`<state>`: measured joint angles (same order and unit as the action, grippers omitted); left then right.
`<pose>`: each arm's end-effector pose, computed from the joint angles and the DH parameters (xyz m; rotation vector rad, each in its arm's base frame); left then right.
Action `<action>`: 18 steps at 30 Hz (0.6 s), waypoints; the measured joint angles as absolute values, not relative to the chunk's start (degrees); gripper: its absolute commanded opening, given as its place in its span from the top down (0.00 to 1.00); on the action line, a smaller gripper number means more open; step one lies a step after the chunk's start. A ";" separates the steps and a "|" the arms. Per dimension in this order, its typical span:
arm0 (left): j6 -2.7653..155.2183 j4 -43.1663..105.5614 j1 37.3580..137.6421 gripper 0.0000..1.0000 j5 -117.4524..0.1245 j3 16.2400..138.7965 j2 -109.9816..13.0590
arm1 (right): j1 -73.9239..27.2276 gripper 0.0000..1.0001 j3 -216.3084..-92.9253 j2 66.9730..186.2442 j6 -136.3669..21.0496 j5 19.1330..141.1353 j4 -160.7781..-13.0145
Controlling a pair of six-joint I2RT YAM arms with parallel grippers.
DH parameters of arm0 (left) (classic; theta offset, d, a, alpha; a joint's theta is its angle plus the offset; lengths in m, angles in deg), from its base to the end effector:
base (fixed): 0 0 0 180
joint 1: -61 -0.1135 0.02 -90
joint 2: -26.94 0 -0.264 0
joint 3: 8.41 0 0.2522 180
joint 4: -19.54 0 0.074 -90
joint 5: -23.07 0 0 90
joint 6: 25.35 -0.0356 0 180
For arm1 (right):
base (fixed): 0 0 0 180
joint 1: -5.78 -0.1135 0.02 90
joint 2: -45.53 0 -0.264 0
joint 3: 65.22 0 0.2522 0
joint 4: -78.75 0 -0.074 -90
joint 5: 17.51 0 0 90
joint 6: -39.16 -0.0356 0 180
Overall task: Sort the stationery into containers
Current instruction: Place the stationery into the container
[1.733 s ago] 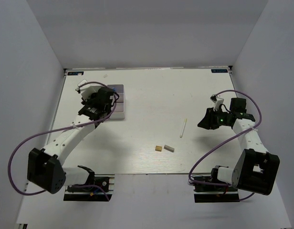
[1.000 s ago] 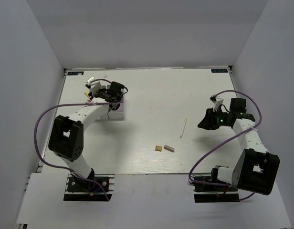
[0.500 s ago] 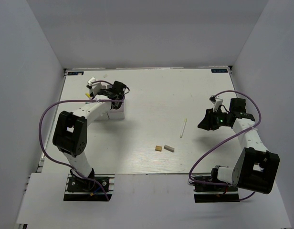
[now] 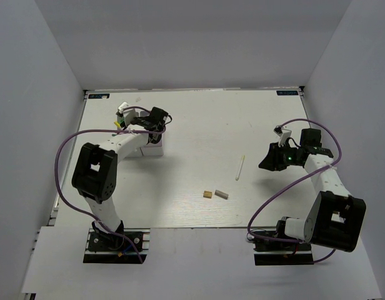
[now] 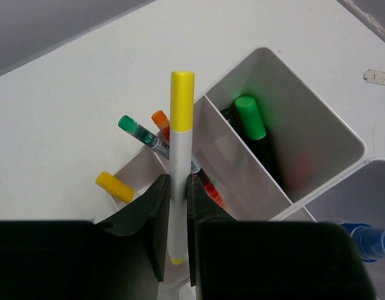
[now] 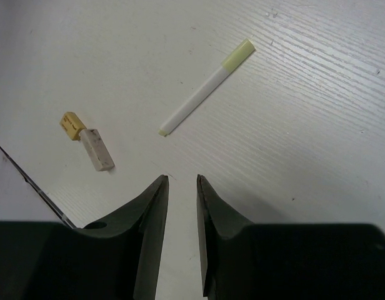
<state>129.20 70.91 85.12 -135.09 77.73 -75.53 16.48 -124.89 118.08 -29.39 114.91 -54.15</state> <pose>0.3349 -0.1137 0.2196 -0.9255 1.7546 0.6807 0.2372 -0.0204 0.2223 -0.4649 2.3232 0.7038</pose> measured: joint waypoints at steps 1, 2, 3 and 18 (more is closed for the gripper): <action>129.20 70.84 85.12 1.00 -135.11 77.71 -75.58 | 16.48 0.70 -124.89 118.13 -29.37 114.91 -54.15; 129.20 70.77 85.12 1.00 -135.09 77.71 -75.60 | 16.48 0.70 -124.89 118.17 -29.37 114.91 -54.15; 129.20 70.75 85.12 1.00 -135.11 77.71 -75.66 | 16.48 0.70 -124.89 118.23 -29.37 114.91 -54.15; 130.08 68.81 85.51 0.97 -135.33 74.08 -75.82 | 16.48 0.70 -124.96 118.98 -28.74 114.91 -53.30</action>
<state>130.08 68.81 85.51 -135.33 74.08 -75.82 16.48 -124.96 118.98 -28.74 114.91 -53.30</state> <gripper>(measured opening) 0.249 0.307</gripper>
